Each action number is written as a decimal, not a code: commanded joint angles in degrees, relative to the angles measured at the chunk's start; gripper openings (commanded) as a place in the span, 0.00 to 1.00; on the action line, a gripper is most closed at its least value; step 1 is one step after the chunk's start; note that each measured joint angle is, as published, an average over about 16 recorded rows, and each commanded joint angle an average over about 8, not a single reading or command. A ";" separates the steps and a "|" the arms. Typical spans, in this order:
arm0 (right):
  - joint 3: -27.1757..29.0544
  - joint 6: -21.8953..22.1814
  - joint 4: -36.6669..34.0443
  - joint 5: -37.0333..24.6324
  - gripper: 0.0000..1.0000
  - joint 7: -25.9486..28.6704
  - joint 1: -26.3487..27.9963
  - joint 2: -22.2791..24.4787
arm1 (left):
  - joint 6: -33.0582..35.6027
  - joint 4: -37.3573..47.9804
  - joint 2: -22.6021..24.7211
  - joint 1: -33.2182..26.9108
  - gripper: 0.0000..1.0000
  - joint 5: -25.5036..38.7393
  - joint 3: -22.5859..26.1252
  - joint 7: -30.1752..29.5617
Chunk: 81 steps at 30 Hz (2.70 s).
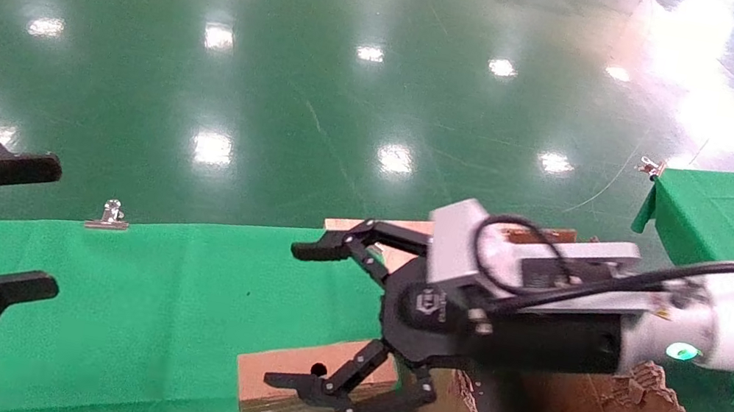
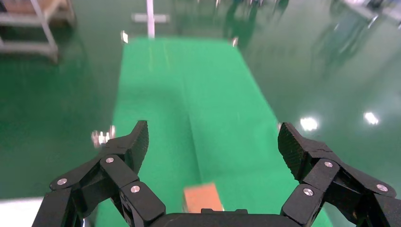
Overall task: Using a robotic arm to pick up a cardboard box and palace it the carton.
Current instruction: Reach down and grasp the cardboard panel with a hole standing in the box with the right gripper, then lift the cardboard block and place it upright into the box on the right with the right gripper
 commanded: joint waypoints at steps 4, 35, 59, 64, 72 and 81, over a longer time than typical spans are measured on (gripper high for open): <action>-4.50 -0.81 -1.35 -9.05 1.00 0.94 4.63 -3.00 | 0.00 0.00 0.00 0.00 0.00 0.00 0.00 0.00; -25.61 -3.35 -4.67 -36.76 0.86 -3.22 19.35 -15.86 | 0.00 0.00 0.00 0.00 0.00 0.00 0.00 0.00; -26.69 -2.47 -4.13 -37.02 0.00 -3.46 19.73 -15.90 | -0.02 0.01 -0.01 0.02 1.00 -0.02 0.00 0.00; -26.64 -2.50 -4.11 -36.99 0.00 -3.51 19.70 -15.88 | -0.02 0.01 -0.01 0.02 1.00 -0.02 0.00 0.00; -26.61 -2.55 -4.11 -36.96 0.00 -3.53 19.67 -15.85 | -0.02 0.01 -0.01 0.01 1.00 -0.01 0.00 0.00; -26.55 -2.57 -4.42 -37.04 0.00 -3.71 20.14 -15.66 | -0.02 0.01 -0.01 0.01 1.00 -0.01 0.00 0.00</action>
